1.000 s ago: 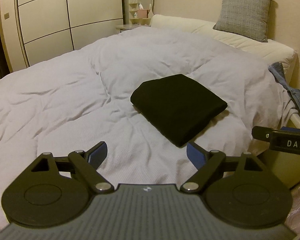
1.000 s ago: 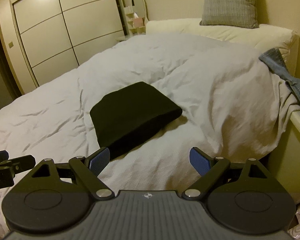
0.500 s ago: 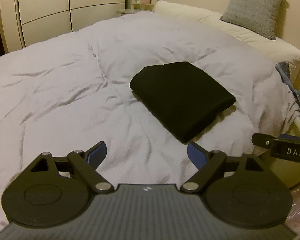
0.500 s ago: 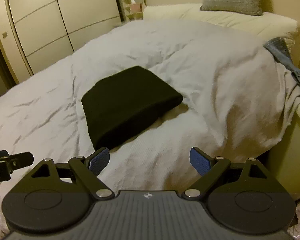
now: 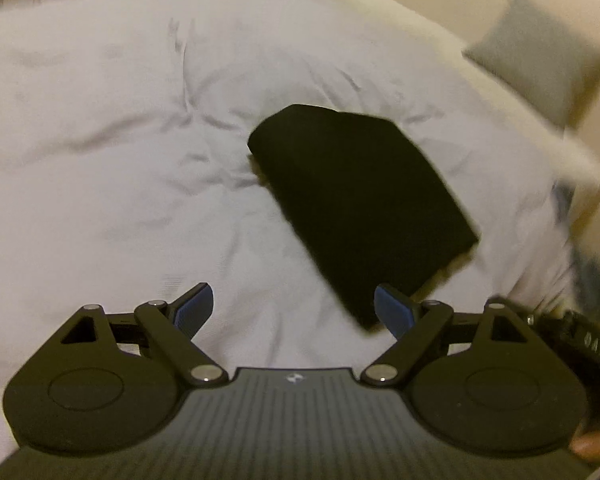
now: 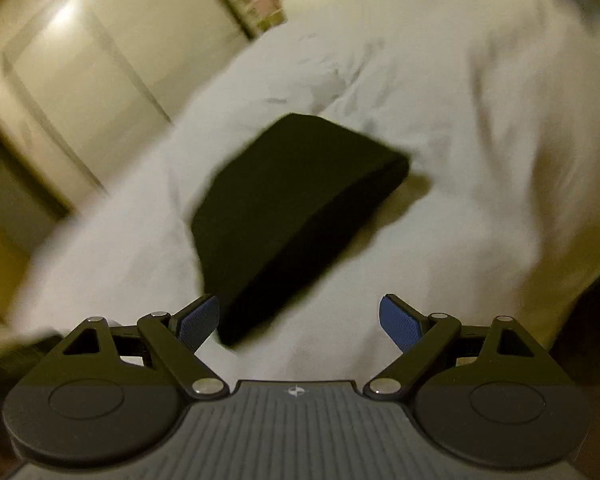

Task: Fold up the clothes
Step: 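Grasp the folded sweatpants with both tools at their edges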

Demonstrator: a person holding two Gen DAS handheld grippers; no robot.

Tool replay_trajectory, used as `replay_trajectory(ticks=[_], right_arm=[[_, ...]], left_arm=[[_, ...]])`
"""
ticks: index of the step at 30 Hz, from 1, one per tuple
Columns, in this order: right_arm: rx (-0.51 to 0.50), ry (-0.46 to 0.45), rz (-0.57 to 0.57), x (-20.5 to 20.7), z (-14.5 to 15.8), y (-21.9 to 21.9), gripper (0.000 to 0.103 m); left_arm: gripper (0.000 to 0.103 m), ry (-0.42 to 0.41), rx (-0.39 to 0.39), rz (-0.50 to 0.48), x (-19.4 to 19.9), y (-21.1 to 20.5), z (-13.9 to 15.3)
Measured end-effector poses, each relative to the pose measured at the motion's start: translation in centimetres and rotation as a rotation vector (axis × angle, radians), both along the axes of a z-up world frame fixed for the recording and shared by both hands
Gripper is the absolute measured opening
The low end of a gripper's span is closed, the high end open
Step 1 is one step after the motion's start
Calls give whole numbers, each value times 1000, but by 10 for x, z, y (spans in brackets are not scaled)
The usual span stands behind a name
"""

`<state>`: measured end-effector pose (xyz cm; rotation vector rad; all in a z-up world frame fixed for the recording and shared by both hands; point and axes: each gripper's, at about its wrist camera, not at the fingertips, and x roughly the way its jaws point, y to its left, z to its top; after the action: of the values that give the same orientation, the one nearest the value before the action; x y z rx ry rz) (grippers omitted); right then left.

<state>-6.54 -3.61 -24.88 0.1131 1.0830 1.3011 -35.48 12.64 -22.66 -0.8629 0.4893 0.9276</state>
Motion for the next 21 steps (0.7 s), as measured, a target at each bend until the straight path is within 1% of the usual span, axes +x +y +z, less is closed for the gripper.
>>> replay_trajectory(ticks=[1, 4, 6, 8, 12, 14, 16, 21], right_arm=[[44, 110, -15, 11, -9, 1, 89], [92, 304, -71, 32, -35, 12, 89], [124, 433, -109, 46, -53, 20, 88], [117, 458, -123, 51, -60, 31, 87], [83, 493, -149, 58, -70, 51, 86], [86, 493, -147, 61, -74, 60, 85], [63, 479, -166, 62, -77, 69, 82], [116, 491, -182, 70, -87, 92, 79]], left_arm=[[85, -52, -29, 12, -1, 12, -6], [84, -199, -109, 45, -4, 46, -23], [84, -259, -125, 51, 0, 64, -32], [84, -281, -145, 65, 4, 80, -43], [77, -317, -192, 94, 12, 110, -67], [74, -336, -215, 108, 14, 120, -77], [71, -368, -219, 113, 16, 127, -83], [69, -474, -232, 121, 23, 145, -98]])
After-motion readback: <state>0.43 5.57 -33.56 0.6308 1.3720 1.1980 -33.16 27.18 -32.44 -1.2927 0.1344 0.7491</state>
